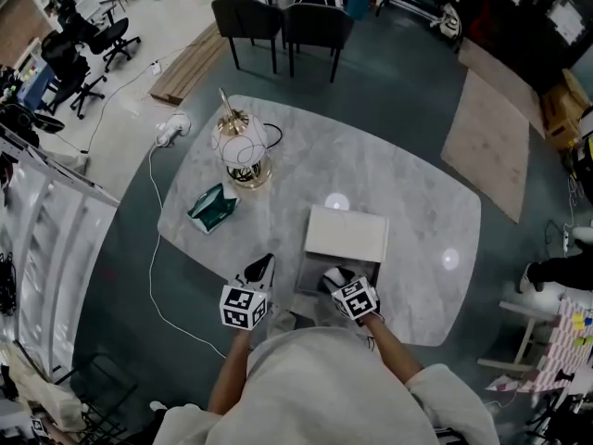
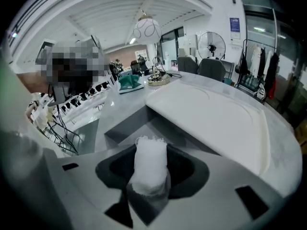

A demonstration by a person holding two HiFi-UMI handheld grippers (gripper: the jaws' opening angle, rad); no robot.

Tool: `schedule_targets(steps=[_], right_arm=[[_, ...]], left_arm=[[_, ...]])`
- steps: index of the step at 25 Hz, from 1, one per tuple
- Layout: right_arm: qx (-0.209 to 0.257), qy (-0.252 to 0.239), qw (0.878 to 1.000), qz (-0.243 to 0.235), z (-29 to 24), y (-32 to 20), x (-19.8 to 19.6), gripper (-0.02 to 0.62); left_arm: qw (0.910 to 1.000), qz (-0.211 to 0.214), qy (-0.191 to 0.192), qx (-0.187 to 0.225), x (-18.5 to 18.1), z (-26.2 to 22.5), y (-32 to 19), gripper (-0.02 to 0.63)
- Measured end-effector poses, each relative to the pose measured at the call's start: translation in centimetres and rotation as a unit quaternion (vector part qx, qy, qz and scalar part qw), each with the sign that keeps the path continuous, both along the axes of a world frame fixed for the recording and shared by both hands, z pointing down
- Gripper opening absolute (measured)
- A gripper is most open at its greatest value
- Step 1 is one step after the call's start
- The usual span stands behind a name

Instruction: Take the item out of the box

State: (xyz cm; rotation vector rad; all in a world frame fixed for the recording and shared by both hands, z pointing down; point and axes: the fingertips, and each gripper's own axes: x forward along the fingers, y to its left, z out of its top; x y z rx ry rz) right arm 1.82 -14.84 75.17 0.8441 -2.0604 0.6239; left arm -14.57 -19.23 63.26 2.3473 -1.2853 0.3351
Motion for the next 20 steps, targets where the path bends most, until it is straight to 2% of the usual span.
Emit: schedule_targets(steps=[9, 20], right_arm=[[0.091, -0.063, 0.993, 0.052, -6.7, -1.8, 0.4, 0.181], [0.227, -0.100, 0.963, 0.105, -16.5, -5.4, 3.4, 0.181]], left_arm=[[0.9998, 0.016, -0.003, 0.012, 0.9, -1.0, -1.2, 0.014], [0.9984, 0.046, -0.002, 0.031, 3.0, -2.3, -3.1, 0.014]])
